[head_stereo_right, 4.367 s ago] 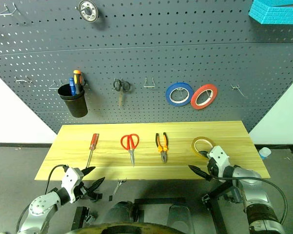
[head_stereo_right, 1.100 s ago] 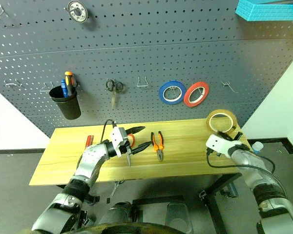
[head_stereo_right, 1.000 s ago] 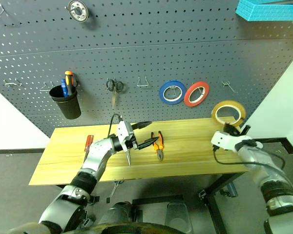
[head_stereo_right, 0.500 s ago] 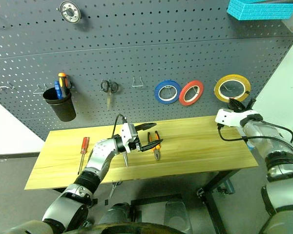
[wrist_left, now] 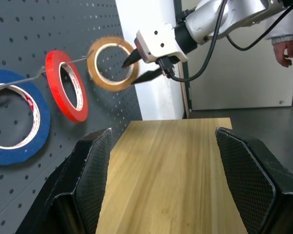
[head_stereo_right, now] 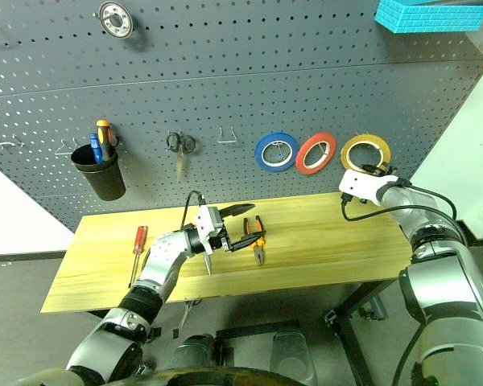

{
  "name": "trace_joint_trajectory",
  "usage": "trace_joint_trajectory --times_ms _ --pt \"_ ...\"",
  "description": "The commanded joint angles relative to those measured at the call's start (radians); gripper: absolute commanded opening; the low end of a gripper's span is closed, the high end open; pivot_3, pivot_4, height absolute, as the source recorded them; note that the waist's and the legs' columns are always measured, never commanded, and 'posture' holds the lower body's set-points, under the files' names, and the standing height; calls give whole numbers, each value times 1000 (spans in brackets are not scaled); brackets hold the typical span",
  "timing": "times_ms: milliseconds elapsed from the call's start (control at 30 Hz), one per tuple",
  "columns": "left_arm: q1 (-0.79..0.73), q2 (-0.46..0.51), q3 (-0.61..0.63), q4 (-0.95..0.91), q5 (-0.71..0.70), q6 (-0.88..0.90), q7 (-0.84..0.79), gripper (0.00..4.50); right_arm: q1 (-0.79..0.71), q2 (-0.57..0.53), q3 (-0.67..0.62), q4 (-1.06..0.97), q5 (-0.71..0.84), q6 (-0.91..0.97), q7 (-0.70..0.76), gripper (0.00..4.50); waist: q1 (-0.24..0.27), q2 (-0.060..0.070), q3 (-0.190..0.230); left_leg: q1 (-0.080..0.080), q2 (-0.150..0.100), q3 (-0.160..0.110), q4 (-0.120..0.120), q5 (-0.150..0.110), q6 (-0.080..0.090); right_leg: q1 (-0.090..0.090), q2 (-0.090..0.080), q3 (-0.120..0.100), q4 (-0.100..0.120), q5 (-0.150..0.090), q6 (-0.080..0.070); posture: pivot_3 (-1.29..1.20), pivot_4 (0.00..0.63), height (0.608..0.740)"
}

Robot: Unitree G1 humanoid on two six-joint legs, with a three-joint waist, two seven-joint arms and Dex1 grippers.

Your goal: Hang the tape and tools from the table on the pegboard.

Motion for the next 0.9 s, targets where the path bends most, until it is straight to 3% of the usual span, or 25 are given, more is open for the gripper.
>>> trace_joint_trajectory --times_ms 33,100,300,533,633,900 --pt "8 10 20 -59 -27 10 8 3547 -19 -17 9 -29 5 -26 -26 3418 0 0 0 0 0 0 0 0 0 0 0 0 0 0 0 -89 14 740" --pt "19 17 24 -77 -40 30 7 3547 13 -18 3 -54 24 -66 2 4039 0 0 0 0 0 0 0 0 0 0 0 0 1 0 0 -89 17 740" --pt "49 52 84 -125 -125 145 13 3547 233 42 -55 -299 251 -166 298 4039 -2 -2 2 0 0 0 -1 0 0 0 0 0 0 -1 1 -113 29 740" --pt "54 151 183 -65 -146 261 51 3547 431 235 -79 -671 430 249 461 4039 -12 -3 4 2 0 0 0 0 0 -1 1 2 5 -1 0 -131 36 740" --pt "40 229 188 30 -58 276 118 3547 438 317 -72 -760 472 462 494 4460 -6 -3 5 2 0 -1 1 0 0 -3 1 3 7 -1 0 -125 43 740" --pt "13 328 201 159 4 334 162 3547 338 506 -57 -738 458 870 387 4460 5 -4 8 -1 -1 -3 -1 0 -1 -10 2 5 12 -1 0 -105 52 740"
